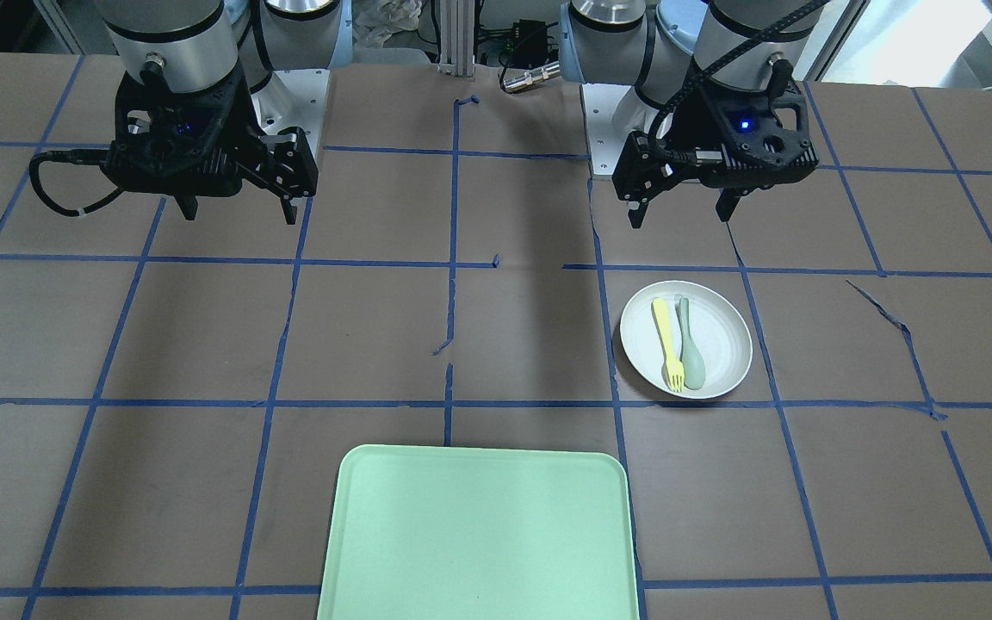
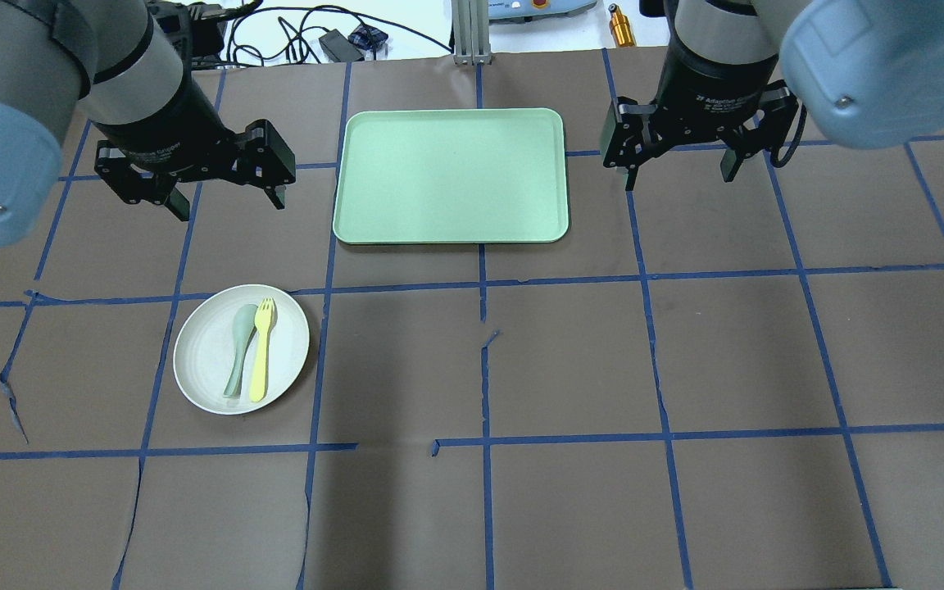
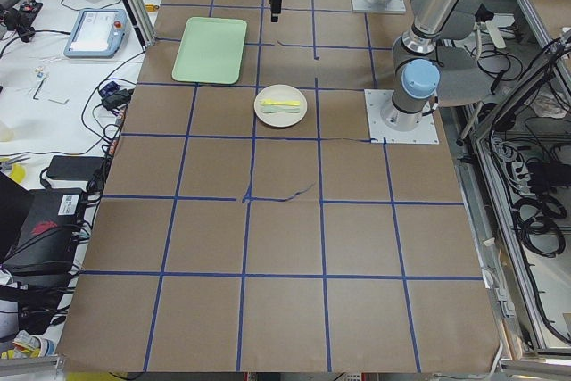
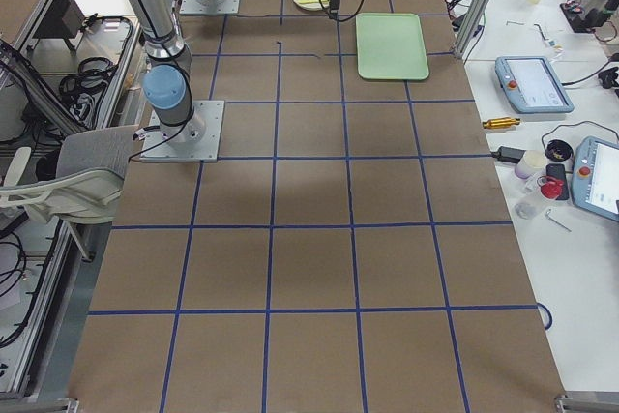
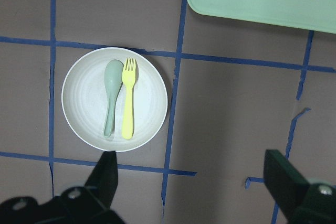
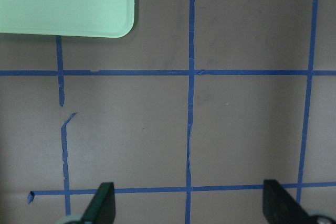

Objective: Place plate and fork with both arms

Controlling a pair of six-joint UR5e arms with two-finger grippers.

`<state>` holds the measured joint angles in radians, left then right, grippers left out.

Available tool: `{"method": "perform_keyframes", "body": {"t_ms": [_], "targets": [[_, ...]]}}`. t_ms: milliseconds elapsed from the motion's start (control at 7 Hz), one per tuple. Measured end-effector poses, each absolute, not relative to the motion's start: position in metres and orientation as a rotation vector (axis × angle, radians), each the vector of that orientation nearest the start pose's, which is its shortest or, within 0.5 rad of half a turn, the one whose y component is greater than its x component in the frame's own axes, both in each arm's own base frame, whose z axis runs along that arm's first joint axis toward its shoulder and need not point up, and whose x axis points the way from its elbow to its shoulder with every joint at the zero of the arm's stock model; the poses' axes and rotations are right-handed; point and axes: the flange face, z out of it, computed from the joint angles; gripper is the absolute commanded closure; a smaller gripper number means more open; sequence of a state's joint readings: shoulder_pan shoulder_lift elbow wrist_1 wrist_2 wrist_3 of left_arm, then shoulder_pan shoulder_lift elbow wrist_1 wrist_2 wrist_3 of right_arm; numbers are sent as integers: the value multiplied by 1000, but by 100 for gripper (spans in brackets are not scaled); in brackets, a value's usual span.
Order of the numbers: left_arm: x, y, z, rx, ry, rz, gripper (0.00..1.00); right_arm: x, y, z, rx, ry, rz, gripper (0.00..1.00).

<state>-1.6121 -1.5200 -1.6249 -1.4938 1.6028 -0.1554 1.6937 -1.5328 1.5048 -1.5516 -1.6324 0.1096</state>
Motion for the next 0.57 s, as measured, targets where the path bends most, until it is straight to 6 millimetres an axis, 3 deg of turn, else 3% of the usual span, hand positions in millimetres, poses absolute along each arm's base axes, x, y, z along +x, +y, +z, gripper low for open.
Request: {"method": "perform_keyframes", "body": {"t_ms": [571], "targets": [[-150, -471, 493, -175, 3109, -111, 0, 191, -492, 500, -24, 3198, -45, 0]]}}
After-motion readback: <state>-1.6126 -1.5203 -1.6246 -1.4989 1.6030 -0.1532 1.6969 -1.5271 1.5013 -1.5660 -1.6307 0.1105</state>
